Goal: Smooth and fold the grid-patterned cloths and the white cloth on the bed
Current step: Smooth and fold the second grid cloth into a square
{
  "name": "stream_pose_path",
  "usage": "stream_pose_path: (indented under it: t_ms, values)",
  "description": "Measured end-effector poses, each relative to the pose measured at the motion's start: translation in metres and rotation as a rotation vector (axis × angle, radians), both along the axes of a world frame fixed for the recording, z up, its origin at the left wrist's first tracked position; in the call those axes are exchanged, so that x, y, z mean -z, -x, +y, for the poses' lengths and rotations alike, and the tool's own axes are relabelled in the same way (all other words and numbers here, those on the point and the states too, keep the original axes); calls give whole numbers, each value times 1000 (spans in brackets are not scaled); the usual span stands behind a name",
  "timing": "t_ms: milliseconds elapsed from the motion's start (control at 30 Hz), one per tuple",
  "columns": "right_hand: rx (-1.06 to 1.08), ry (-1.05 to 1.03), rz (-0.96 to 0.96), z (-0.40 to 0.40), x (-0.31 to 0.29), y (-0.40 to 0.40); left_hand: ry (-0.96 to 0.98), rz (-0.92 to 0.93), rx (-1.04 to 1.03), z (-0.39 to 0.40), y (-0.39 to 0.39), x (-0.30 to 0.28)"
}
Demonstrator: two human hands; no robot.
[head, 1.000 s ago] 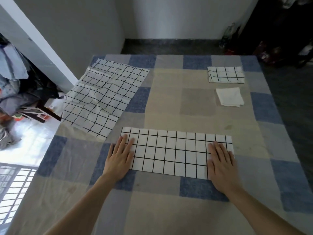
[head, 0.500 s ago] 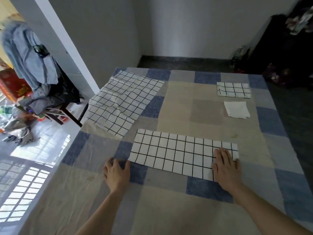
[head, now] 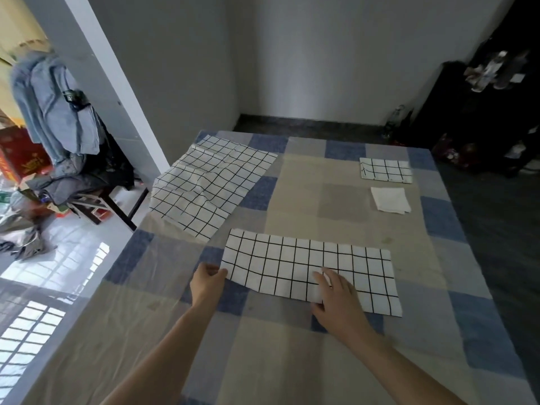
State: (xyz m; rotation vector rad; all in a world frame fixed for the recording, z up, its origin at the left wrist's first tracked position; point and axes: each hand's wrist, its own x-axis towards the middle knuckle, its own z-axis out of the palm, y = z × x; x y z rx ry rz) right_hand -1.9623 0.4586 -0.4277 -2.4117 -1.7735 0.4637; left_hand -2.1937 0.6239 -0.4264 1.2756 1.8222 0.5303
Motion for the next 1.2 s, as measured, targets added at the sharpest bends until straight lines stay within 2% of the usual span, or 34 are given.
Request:
stream_pose_path:
  t_ms: [167,300,400,500,567,633,767,867,967,1033,1100,1200]
  values:
    - [-116,-110,141,22,-28,58,-94,-184,46,-27,-3,-28]
    - [-152,-68,96,31,-37,100,-114,-382,166,-48,-2,-55]
    - [-114,-141,119,35,-41,105,-147,-598,252,-62,3,-78]
    - [-118,-260,216,30,-50,94,-163,-744,132,-62,16,-81]
    - [-92,-305,406,18,-64,87,-112,-654,31,-52,27,-60]
    - [-102,-344,573,2,-74,79,-22,-503,107,-46,36,-35]
    - [-159,-166,739,-36,-85,64,55,-426,561,-58,33,-2]
    - [-56,-69,838,-67,-77,46,59,-284,914,-80,17,0]
    - [94,-51,961,-91,-74,31,168,-404,957,-103,4,10]
    - [248,-54,1014,-103,-73,24,161,-409,971,-115,-2,13]
    - [347,-36,1044,-113,-65,13,154,-307,1000,-122,-9,10]
    - [370,37,1008,-125,-41,-8,183,-144,1101,-125,-17,13]
